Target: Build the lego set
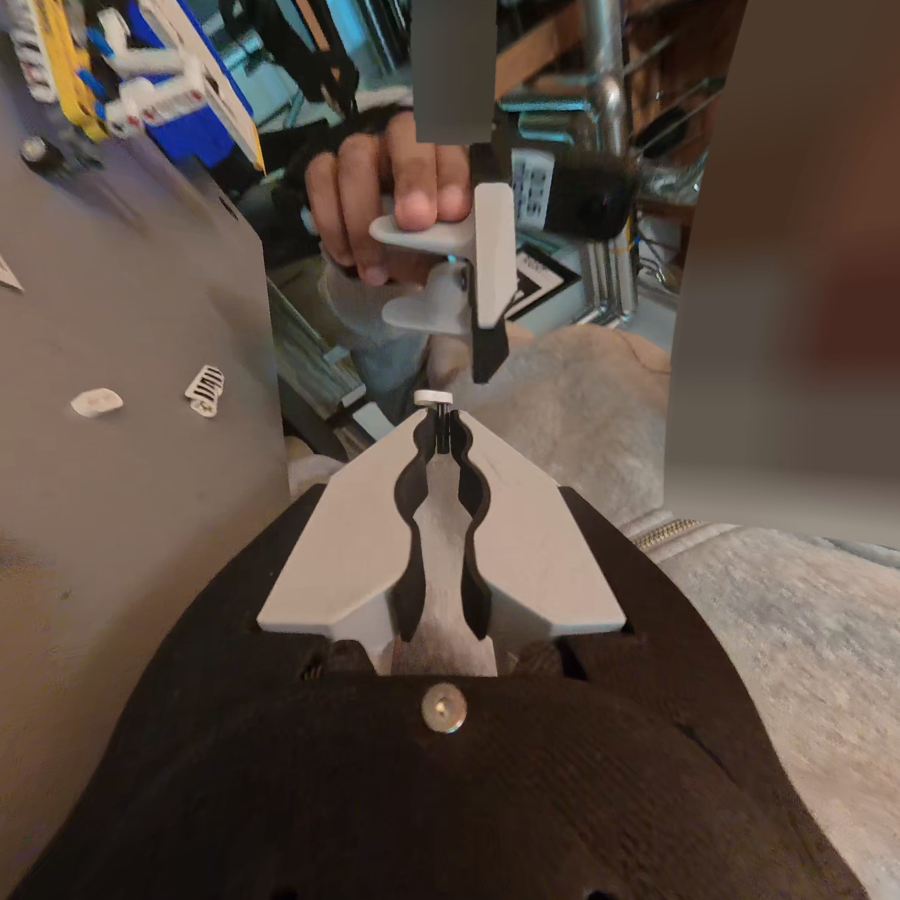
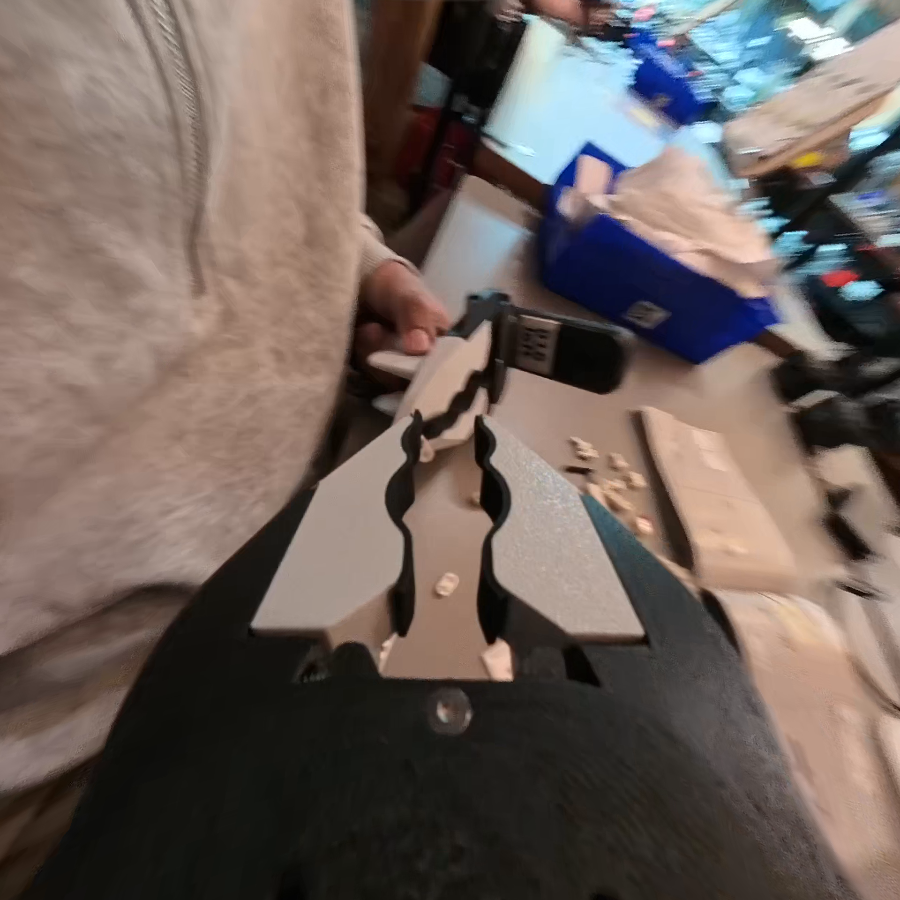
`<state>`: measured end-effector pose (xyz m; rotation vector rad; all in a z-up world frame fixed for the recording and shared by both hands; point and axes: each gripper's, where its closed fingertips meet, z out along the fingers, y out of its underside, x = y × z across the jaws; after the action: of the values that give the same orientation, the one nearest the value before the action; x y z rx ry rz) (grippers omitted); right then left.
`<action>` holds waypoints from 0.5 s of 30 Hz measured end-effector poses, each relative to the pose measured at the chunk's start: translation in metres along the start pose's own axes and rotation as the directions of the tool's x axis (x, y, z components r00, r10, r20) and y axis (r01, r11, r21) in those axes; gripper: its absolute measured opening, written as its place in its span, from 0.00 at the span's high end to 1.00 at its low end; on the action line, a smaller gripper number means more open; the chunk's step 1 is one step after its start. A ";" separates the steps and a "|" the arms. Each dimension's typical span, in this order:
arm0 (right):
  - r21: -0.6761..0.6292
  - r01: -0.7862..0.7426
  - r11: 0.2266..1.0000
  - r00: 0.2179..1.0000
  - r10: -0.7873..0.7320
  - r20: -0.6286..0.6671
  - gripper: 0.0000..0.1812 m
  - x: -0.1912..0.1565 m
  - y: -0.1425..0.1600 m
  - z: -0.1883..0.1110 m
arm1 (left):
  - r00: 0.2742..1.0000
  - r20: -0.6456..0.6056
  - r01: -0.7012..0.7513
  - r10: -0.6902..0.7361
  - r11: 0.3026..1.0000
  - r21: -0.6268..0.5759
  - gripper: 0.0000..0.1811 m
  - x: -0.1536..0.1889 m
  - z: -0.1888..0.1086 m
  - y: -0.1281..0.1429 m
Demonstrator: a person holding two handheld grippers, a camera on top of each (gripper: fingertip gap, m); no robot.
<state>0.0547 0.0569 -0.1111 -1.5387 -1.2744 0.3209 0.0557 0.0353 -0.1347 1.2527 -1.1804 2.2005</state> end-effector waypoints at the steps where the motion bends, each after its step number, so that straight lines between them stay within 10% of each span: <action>1: 0.010 -0.038 0.999 0.995 0.037 0.094 0.89 -0.009 -0.003 0.000 | 1.000 -0.004 0.004 -0.004 1.000 -0.020 0.98 0.000 0.002 0.003; 15: -0.066 -0.038 0.997 0.934 0.058 0.353 0.96 -0.036 0.008 0.013 | 0.991 -0.079 0.097 -0.104 0.991 -0.091 0.99 0.008 0.003 0.014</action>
<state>0.0350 0.0350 -0.1377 -1.6111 -1.5370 0.6209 0.0441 0.0239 -0.1342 1.1474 -1.1422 2.0849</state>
